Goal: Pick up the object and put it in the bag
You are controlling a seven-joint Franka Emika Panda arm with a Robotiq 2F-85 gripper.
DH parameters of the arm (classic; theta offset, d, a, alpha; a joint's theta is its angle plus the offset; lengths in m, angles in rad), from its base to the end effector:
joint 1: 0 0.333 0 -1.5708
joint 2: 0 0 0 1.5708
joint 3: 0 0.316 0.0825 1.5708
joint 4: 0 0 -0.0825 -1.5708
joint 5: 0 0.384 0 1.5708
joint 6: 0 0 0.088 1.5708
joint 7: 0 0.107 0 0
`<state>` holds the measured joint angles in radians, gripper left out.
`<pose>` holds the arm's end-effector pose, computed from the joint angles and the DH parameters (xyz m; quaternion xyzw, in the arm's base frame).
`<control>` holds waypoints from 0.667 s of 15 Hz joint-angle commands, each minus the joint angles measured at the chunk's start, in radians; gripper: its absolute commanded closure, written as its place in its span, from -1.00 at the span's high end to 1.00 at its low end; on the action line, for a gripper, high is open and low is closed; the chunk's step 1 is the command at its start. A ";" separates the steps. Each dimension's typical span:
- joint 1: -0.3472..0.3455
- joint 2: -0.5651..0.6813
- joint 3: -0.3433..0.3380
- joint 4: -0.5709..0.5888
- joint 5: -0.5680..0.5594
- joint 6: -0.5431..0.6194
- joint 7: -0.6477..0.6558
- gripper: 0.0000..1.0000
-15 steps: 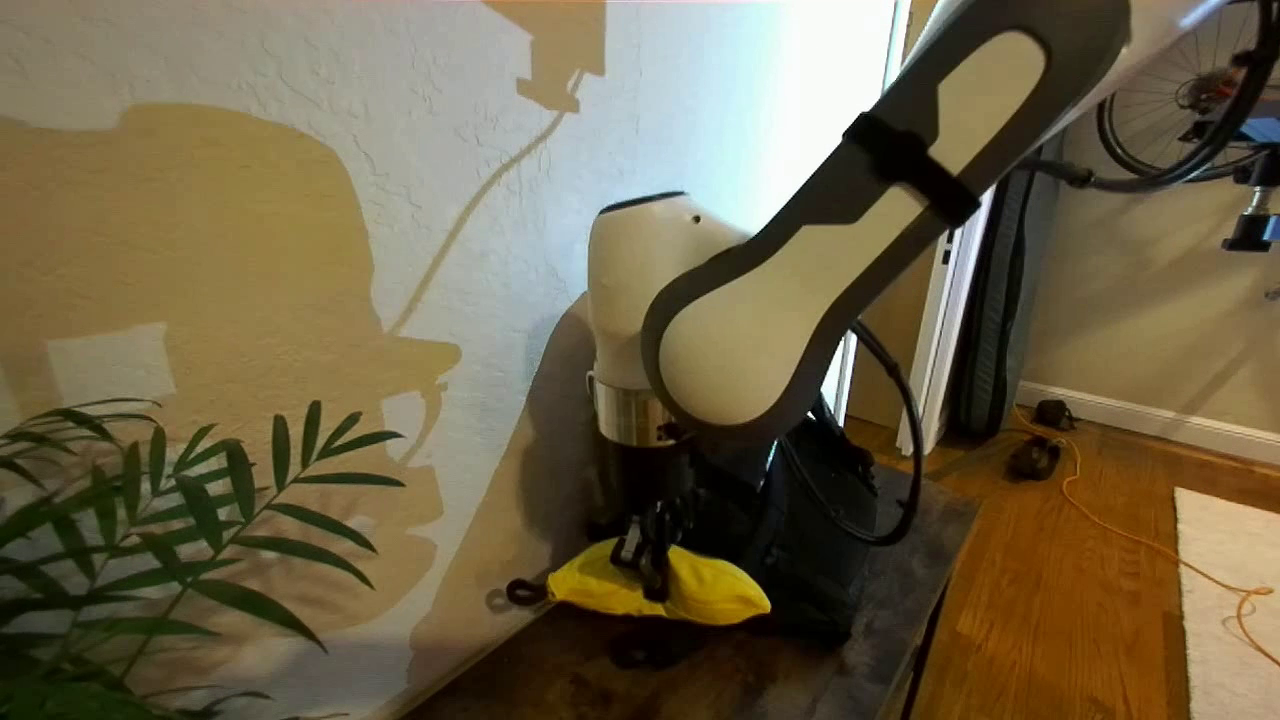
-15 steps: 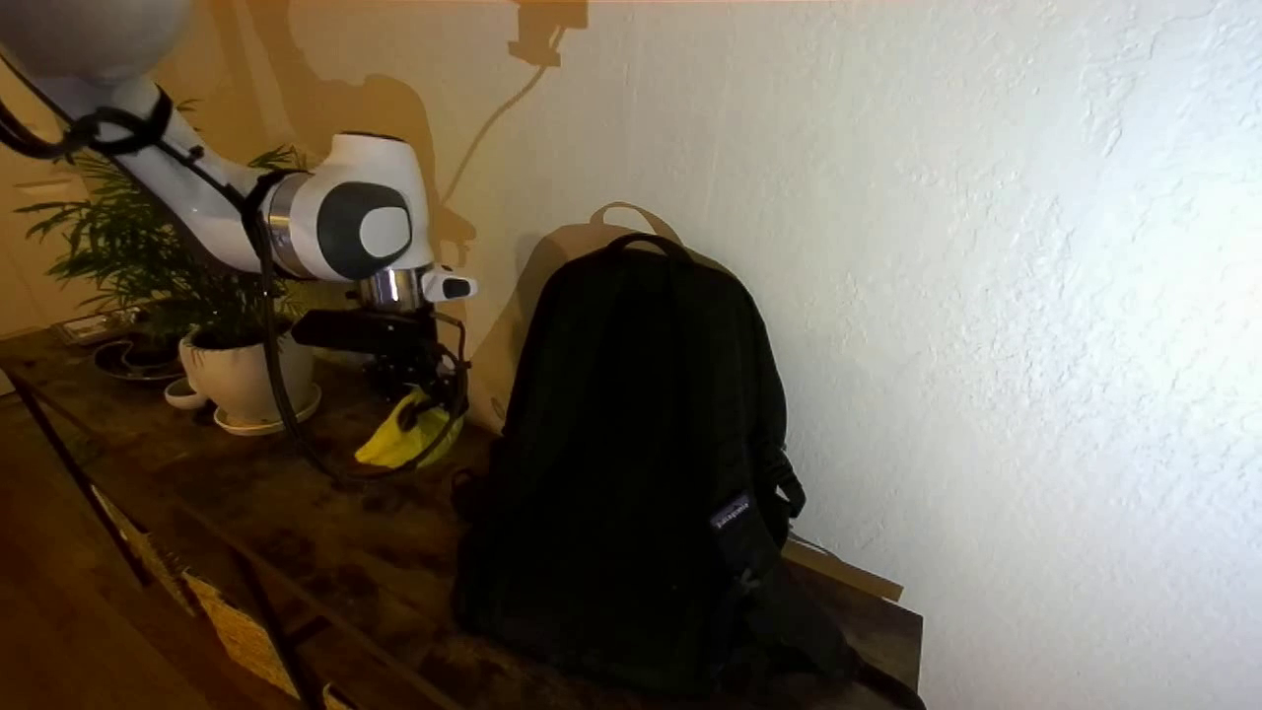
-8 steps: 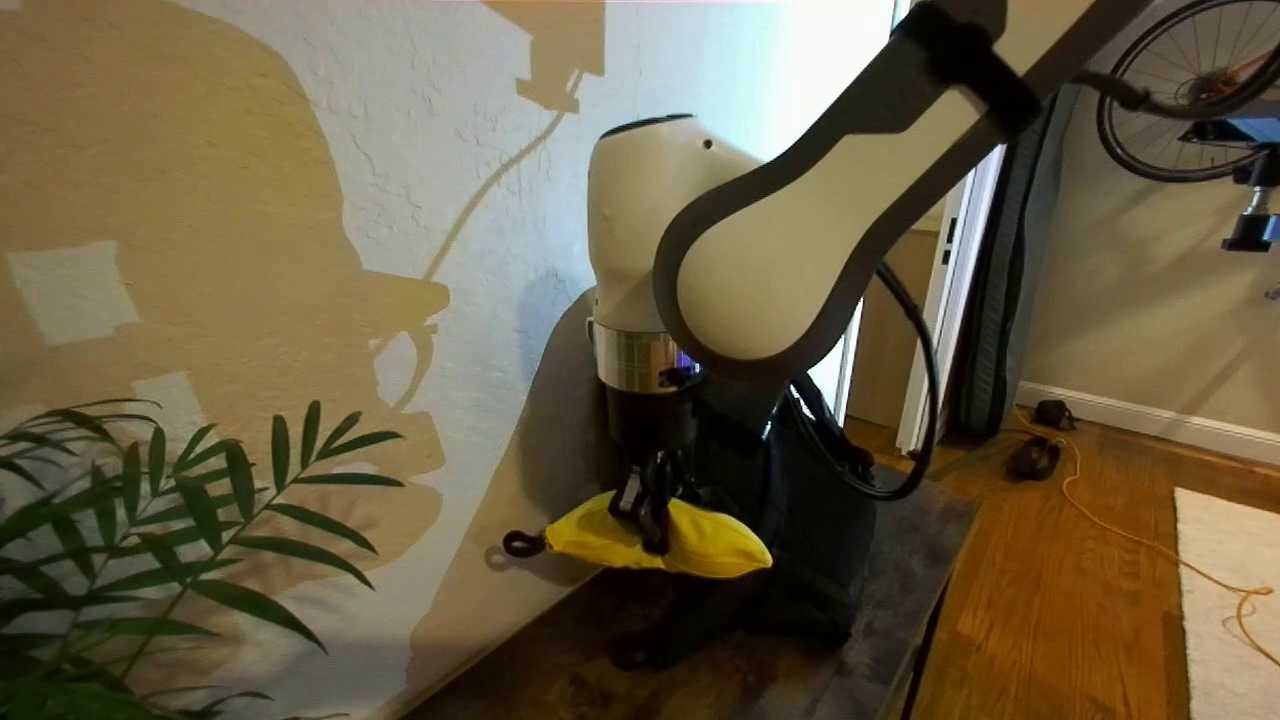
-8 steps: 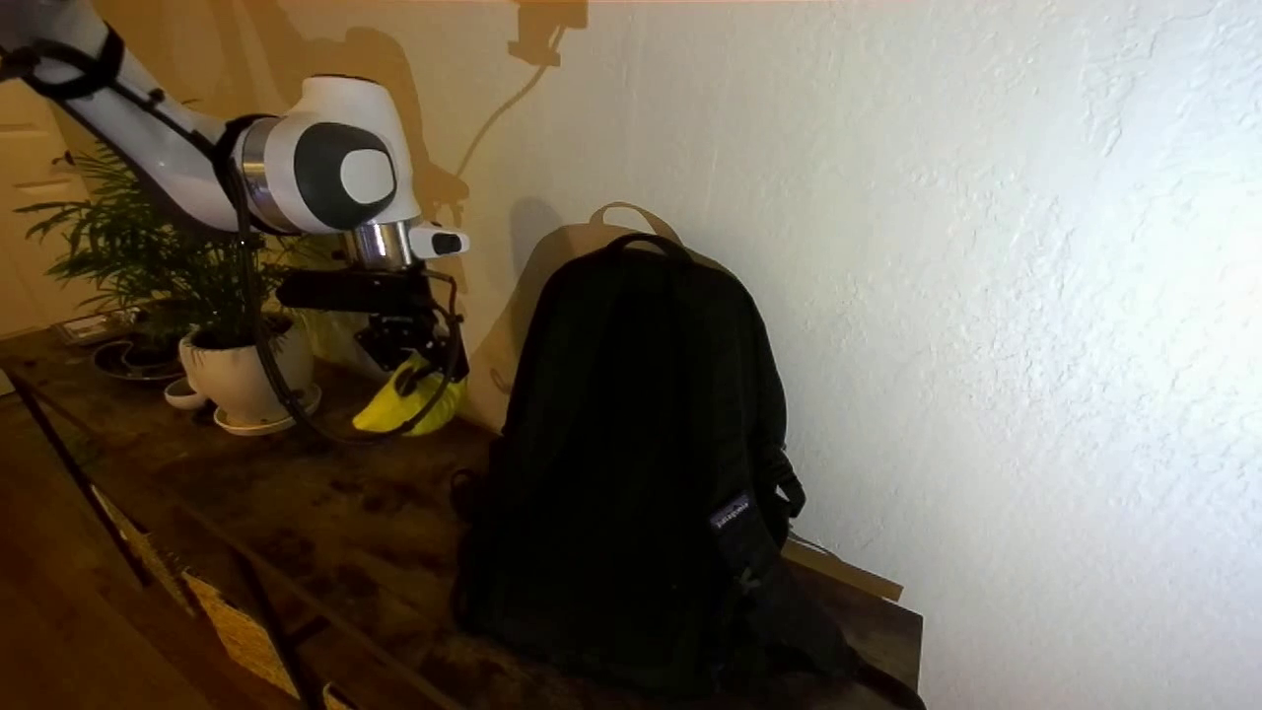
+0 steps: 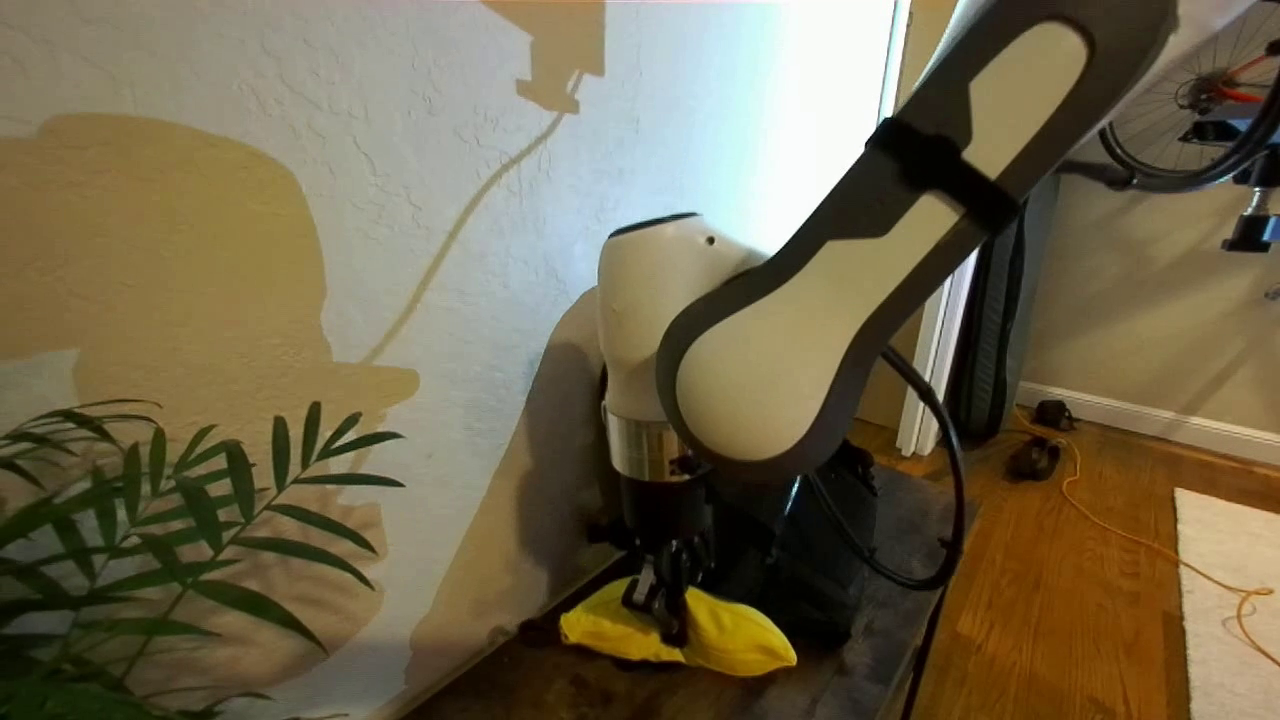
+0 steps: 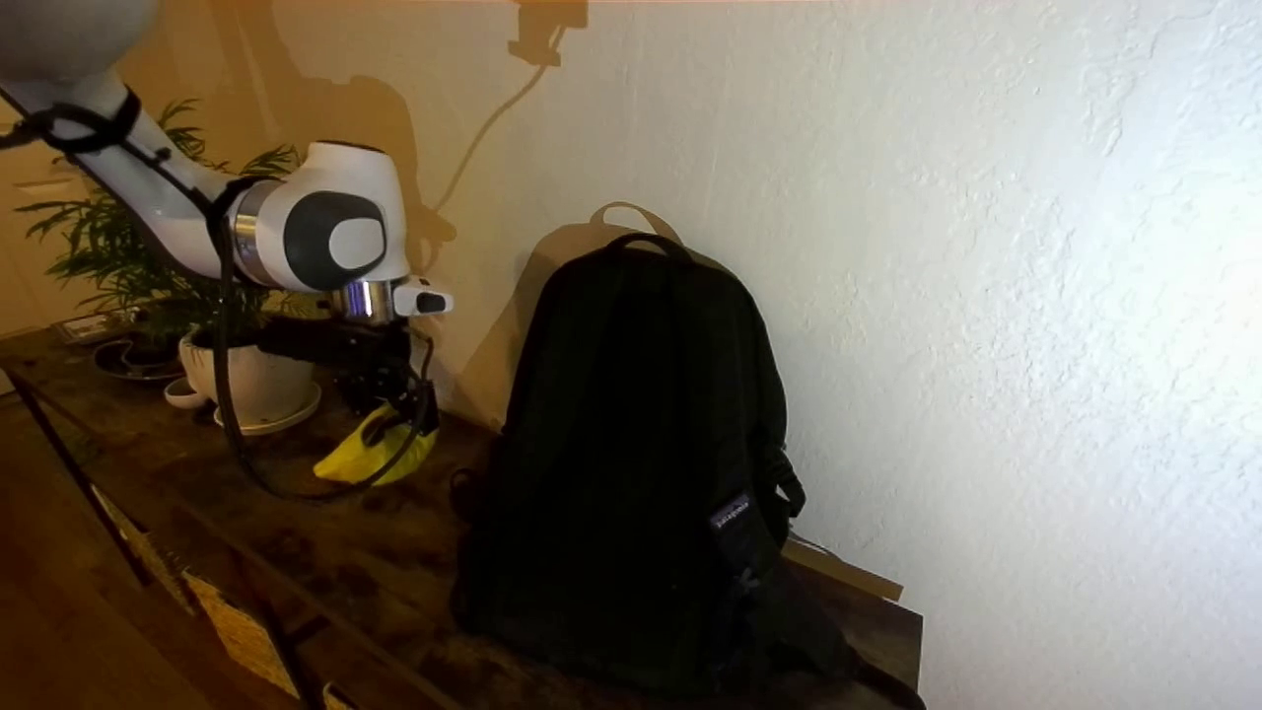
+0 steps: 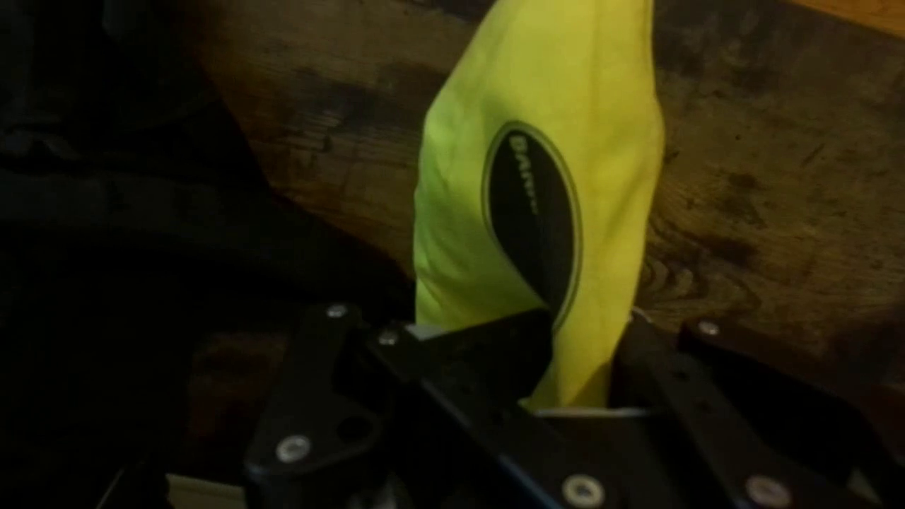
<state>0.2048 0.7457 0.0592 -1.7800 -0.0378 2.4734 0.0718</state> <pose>0.6248 0.1668 0.1327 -0.9942 -0.1037 0.0265 0.0046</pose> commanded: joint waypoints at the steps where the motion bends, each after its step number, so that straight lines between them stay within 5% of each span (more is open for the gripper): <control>1: -0.011 0.055 0.018 0.015 0.017 0.048 0.002 -0.88; 10: -0.010 0.188 0.039 0.120 0.026 0.043 -0.013 -0.88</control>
<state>0.2048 0.9269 0.0849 -1.6818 -0.0223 2.5180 0.0713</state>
